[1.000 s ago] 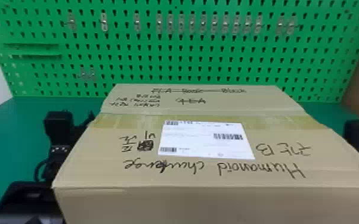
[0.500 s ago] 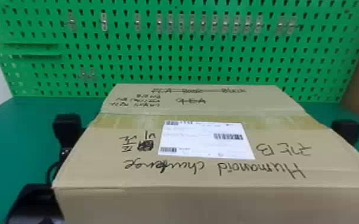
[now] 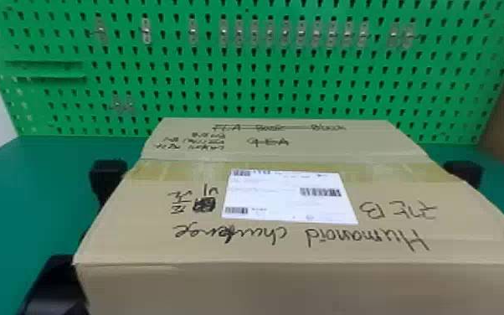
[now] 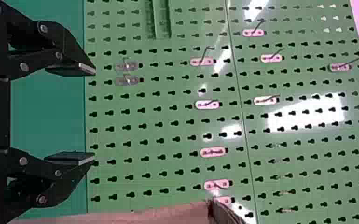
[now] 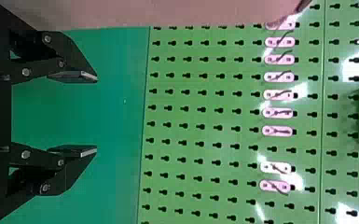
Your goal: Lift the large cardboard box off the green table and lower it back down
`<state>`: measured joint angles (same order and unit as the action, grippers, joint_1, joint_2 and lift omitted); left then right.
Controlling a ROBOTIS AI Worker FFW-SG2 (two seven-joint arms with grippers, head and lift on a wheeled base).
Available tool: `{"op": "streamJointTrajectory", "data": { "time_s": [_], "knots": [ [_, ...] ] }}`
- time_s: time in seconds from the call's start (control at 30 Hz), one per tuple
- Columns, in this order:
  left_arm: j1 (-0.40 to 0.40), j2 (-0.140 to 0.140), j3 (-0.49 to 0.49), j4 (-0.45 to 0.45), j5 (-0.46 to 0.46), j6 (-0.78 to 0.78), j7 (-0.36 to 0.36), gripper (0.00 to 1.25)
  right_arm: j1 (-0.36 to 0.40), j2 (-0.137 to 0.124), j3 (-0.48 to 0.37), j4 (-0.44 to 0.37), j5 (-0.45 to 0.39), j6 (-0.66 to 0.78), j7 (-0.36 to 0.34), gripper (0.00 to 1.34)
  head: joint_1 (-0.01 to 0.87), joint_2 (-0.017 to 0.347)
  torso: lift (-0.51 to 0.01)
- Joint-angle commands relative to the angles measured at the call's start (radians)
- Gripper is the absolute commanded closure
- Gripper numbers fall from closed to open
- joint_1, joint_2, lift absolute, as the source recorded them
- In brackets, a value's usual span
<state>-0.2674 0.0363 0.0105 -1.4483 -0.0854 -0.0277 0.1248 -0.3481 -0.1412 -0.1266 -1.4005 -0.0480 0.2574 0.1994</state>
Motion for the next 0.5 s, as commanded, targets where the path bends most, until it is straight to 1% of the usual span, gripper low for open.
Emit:
{"op": "streamJointTrajectory", "data": {
  "time_s": [0.0, 0.33, 0.47],
  "knots": [
    [-0.001, 0.0, -0.01, 0.003, 0.007, 0.0, 0.001, 0.59, -0.005, 0.0, 0.028, 0.005, -0.007, -0.001, 0.0, 0.7, 0.508, 0.051, -0.211],
    [-0.006, -0.003, -0.035, 0.019, 0.019, -0.001, 0.009, 0.59, -0.017, 0.006, 0.071, 0.014, -0.015, -0.009, 0.0, 0.7, 0.508, 0.051, -0.211],
    [-0.004, -0.003, -0.038, 0.02, 0.019, 0.0, 0.01, 0.59, -0.019, -0.004, 0.085, 0.021, 0.0, 0.0, 0.0, 0.7, 0.508, 0.051, -0.211]
  ]
}}
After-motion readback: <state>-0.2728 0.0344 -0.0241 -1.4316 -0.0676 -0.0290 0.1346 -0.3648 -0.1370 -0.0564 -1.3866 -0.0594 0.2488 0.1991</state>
